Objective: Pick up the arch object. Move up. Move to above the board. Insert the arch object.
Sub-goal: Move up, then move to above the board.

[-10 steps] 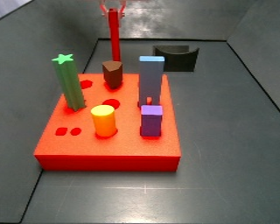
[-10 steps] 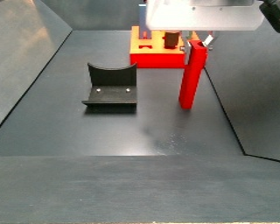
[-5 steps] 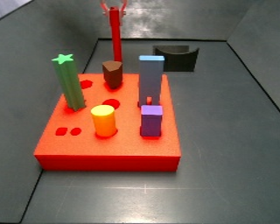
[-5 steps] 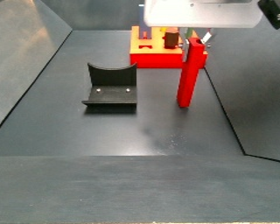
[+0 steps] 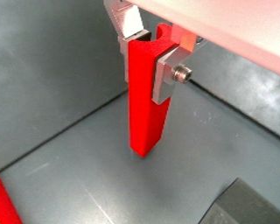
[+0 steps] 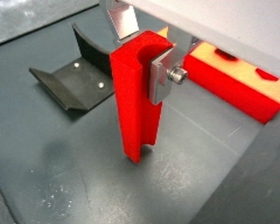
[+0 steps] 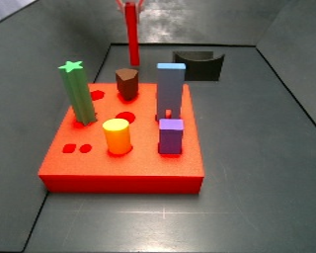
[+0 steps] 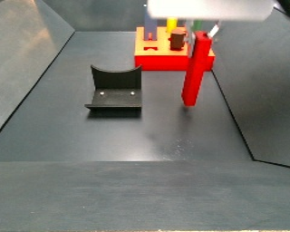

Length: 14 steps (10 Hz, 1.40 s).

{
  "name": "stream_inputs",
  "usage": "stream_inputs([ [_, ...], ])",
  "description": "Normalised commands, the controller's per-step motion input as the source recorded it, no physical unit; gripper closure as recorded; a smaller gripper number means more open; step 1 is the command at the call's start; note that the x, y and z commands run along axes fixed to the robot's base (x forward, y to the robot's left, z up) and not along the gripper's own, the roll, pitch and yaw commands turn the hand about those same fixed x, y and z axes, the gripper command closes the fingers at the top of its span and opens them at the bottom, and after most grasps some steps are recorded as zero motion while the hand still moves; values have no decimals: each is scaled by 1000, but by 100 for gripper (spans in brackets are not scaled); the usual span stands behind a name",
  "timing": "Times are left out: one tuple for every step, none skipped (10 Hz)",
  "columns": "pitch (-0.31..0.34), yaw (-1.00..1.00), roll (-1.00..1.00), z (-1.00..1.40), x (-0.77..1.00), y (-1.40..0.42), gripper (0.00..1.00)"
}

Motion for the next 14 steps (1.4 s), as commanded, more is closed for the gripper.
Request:
stream_inputs([
  [50, -18, -4, 544, -46, -6, 100],
  [51, -18, -1, 379, -26, -2, 100],
  [-142, -273, -309, 1000, 59, -16, 100],
  [-117, -251, -310, 993, 67, -15, 100],
  [-85, -212, -309, 882, 50, -9, 100],
  [-23, -142, -271, 664, 31, 8, 100],
  [16, -92, -217, 442, 24, 18, 100],
  [32, -73, -200, 275, 20, 16, 100],
  [509, -49, 132, 312, 212, -1000, 100],
  [497, -36, 148, 295, 218, -1000, 100],
  [408, 24, 190, 305, 227, -1000, 100],
  [298, 12, 126, 297, 234, -1000, 100],
  [216, 15, 97, 296, 239, -1000, 100],
  [165, 14, 67, 300, 245, -1000, 100],
])
